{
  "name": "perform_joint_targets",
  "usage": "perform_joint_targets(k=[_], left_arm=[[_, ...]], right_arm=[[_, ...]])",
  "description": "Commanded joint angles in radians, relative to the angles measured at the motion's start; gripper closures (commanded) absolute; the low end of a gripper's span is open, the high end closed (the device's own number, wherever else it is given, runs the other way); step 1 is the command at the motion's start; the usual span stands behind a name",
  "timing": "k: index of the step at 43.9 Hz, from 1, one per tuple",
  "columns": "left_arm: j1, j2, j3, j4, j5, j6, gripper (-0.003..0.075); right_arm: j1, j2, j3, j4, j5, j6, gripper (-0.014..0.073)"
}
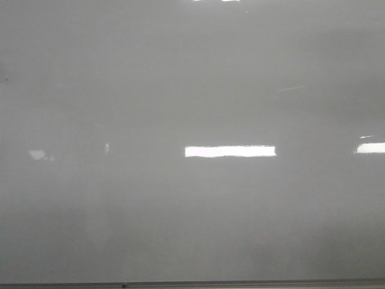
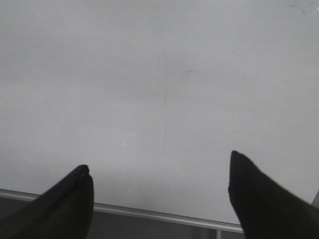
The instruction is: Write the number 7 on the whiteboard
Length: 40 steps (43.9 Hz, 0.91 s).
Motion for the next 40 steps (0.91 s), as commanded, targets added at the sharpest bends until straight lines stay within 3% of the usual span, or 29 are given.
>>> perform_joint_targets(k=[1,8,16,25,29,40], left_arm=[[-0.059,-0.065,-0.086,-0.006,0.114,0.067,0.0741],[-0.193,-0.076,-0.168,-0.078,0.303,0.252,0.0741],[-0.371,-0.074,-0.193,-0.218,0.411,0.499,0.0741],[-0.58,-0.074,-0.193,-0.248,0.424,0.529,0.0741],[-0.666,-0.07,-0.193,-0.248,0.42,0.547,0.0741],[-0.817,-0.01,-0.194,-0.246,0.422,0.562,0.0741]], right_arm=[[0.002,0.007,-0.028,-0.004,-0.059,-0.002,0.0013],[0.002,0.007,-0.028,-0.004,-0.059,-0.002,0.0013],[0.002,0.007,-0.028,-0.004,-0.042,-0.003,0.0013],[0.002,0.007,-0.029,0.016,-0.009,-0.045,0.0013],[0.002,0.007,-0.029,0.112,0.025,-0.132,0.0013],[0.004,0.071,-0.076,0.504,0.182,-0.606,0.0013]])
